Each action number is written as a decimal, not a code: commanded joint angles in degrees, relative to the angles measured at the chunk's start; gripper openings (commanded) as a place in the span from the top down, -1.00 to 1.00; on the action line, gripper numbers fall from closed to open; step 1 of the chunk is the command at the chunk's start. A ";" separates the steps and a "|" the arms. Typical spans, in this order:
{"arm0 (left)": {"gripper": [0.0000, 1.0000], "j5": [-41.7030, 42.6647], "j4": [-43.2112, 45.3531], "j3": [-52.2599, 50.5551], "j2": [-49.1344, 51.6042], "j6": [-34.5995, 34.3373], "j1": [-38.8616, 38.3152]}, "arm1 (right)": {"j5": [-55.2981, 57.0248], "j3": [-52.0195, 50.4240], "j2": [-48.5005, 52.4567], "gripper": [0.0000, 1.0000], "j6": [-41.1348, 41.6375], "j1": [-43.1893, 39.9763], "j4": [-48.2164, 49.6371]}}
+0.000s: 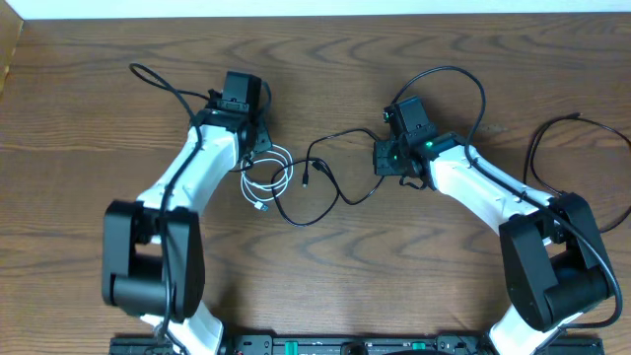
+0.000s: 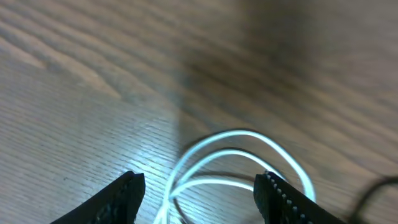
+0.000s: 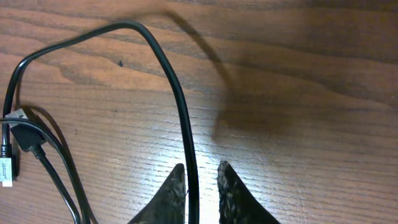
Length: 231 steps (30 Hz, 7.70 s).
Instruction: Untangle cables
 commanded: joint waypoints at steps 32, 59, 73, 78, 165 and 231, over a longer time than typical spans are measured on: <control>0.14 28.17 -1.46 0.13 2.47 0.33 14.23 | -3.02 4.79 0.55 0.96 2.64 7.04 9.60; 0.14 16.15 -9.42 0.07 2.47 0.28 0.96 | 11.10 4.81 7.32 0.98 5.86 3.48 -3.65; -0.72 16.17 -9.49 0.07 2.45 -0.13 1.51 | 11.13 4.81 7.32 0.98 5.86 3.48 -3.65; -0.72 16.13 -10.29 0.07 2.45 -0.17 1.92 | 11.13 4.81 7.32 0.98 5.86 3.48 -3.65; 0.85 12.11 -5.27 -5.11 2.12 -20.04 3.48 | 11.10 4.81 7.32 0.98 5.84 3.48 -3.58; 0.84 -9.68 25.11 -4.63 -55.39 -15.52 12.76 | 11.10 4.81 7.32 0.98 5.86 3.48 -3.58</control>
